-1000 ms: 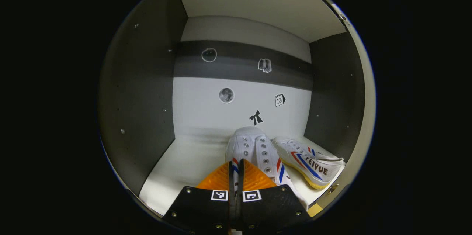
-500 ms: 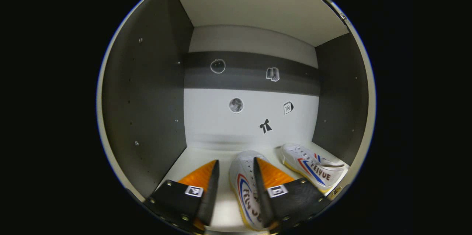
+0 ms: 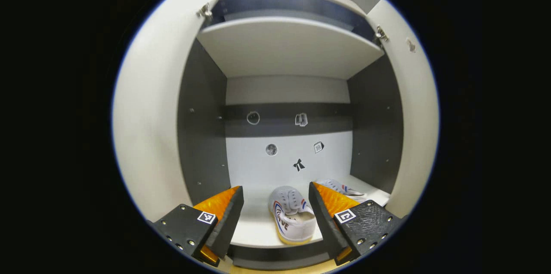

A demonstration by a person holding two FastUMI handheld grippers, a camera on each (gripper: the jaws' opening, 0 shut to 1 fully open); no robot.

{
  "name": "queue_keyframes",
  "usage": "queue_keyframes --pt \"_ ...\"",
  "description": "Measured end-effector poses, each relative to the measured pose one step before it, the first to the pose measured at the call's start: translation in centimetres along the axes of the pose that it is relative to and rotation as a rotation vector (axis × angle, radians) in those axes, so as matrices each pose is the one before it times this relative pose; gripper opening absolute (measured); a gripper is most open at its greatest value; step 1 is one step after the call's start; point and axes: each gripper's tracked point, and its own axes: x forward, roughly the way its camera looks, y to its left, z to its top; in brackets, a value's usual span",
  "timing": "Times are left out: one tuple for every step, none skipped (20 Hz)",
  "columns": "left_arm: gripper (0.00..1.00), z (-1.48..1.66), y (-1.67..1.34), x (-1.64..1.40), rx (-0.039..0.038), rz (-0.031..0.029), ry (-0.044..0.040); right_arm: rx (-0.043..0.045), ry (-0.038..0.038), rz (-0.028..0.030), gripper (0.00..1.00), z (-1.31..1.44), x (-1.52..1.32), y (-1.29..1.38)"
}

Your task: Grab one shoe with the right hand and put it into the shoe cabinet, grab the other shoe with the left hand and put it into the shoe cabinet; then close the right door with the right hand and the left door with the left hand.

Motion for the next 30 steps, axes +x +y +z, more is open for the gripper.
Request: queue_keyframes --pt "0.81 0.396 -0.008 -1.375 0.00328 0.00005 -0.01094 0.00261 -0.00518 0.00872 0.98 0.205 -0.136 0.010" --pt "0.81 0.349 -0.056 -1.290 0.00359 -0.00031 -0.00690 0.00058 -0.00382 0.00841 0.98 0.175 -0.142 0.035" --pt "0.81 0.347 -0.056 -1.322 0.00408 0.00159 -0.00698 -0.00098 -0.00549 0.00705 0.98 0.151 -0.077 -0.053" --pt "0.81 0.177 0.015 -1.175 0.00137 0.00438 -0.00577 -0.00016 -0.00538 0.00490 0.98 0.222 -0.285 0.026" --pt "0.81 0.123 -0.090 -1.153 0.00003 -0.00165 -0.00331 0.00239 -0.00467 0.00469 0.98 0.258 -0.198 0.153" --pt "0.81 -0.035 -0.088 -1.085 0.00046 -0.00029 0.00100 0.00293 -0.00331 0.00725 0.97 0.216 -0.132 0.152" --pt "0.81 -0.178 -0.078 -0.792 0.00268 -0.00062 0.00463 0.00319 -0.00300 0.00666 0.98 0.071 -0.014 0.070" --pt "0.81 -0.493 0.006 -0.562 0.00124 0.00167 0.00423 0.00286 -0.00480 0.00845 0.98 0.251 -0.021 0.135" --pt "0.81 -0.103 0.246 -1.112 -0.00189 0.00204 0.00470 0.00063 -0.00416 0.00810 0.98 0.199 -0.091 0.117" --pt "0.81 -0.250 0.031 -0.846 -0.00413 0.00238 0.00346 -0.00192 -0.00521 0.00734 0.98 0.201 -0.213 0.094" --pt "0.81 -0.073 0.141 -1.229 -0.00505 0.00294 0.00113 -0.00480 -0.00536 0.00613 0.98 0.152 -0.160 0.121" --pt "0.81 -0.128 0.162 -1.099 -0.00294 0.00374 0.00371 -0.00461 -0.00535 0.00579 0.98 0.197 -0.072 -0.019" --pt "0.81 -0.203 0.118 -1.024 -0.00053 0.00319 0.00468 -0.00282 -0.00442 0.00540 0.98 0.185 -0.041 0.119" --pt "0.81 -0.308 0.240 -1.223 -0.00026 0.00702 0.00467 0.00053 -0.00439 0.00541 0.98 0.215 0.025 -0.041" --pt "0.81 -0.276 0.018 -1.061 -0.00109 -0.00072 0.00552 0.00244 -0.00153 0.00561 0.98 0.048 -0.091 0.043" --pt "0.81 -0.109 0.085 -1.264 0.00033 0.00486 0.00420 0.00338 -0.00180 0.00577 0.98 0.150 -0.040 0.008" --pt "0.81 -0.156 0.342 -1.224 0.00159 0.00625 0.00229 0.00289 -0.00383 0.00435 0.98 0.149 -0.044 -0.004" --pt "0.81 -0.106 0.288 -1.061 -0.00084 0.00751 0.00155 0.00154 0.00056 0.00381 0.98 0.060 -0.081 -0.053" --pt "0.81 -0.335 0.240 -1.220 -0.00411 0.00730 0.00263 0.00314 0.00006 0.00507 0.98 0.046 0.003 0.006" --pt "0.81 -0.164 0.181 -1.037 -0.00698 0.00457 0.00494 0.00417 0.00013 0.00676 0.98 0.044 -0.033 0.015" --pt "0.81 -0.450 0.177 -0.838 -0.00601 0.00258 0.00537 0.00291 0.00142 0.00592 0.98 0.277 -0.518 0.115" --pt "0.81 -0.283 0.101 -0.684 -0.00116 0.00370 0.00508 0.00131 0.00290 0.00384 0.98 -0.107 -0.016 -0.077" --pt "0.81 -0.286 0.232 -0.707 0.00541 0.00517 0.00504 0.00150 0.00241 0.00376 0.98 -0.305 0.587 -0.183" --pt "0.81 -0.243 0.169 -0.491 0.00825 0.00652 0.00367 0.00292 0.00126 0.00509 0.98 0.059 -0.009 -0.080" --pt "0.81 -0.249 0.083 -0.512 0.00770 0.00537 0.00404 0.00326 0.00086 0.00483 0.98 -0.025 0.006 -0.005" --pt "0.81 -0.208 0.020 -0.490 0.00497 0.00447 0.00579 0.00390 -0.00034 0.00493 0.98 0.083 -0.029 -0.099" --pt "0.81 -0.215 -0.014 -0.404 0.00023 0.00297 0.00510 0.00322 -0.00141 0.00136 0.98 0.355 -0.664 -0.002" --pt "0.81 -0.214 -0.137 -0.371 -0.00310 -0.00297 0.00176 0.00167 -0.00191 -0.00154 0.98 0.093 -0.092 -0.251" --pt "0.81 -0.299 -0.028 -0.488 -0.00077 0.00025 0.00395 0.00086 -0.00264 -0.00375 0.98 0.151 -0.073 -0.333" --pt "0.81 -0.153 0.013 -0.280 0.00214 0.00140 0.00369 -0.00004 -0.00166 -0.00467 0.98 0.135 0.011 -0.338"
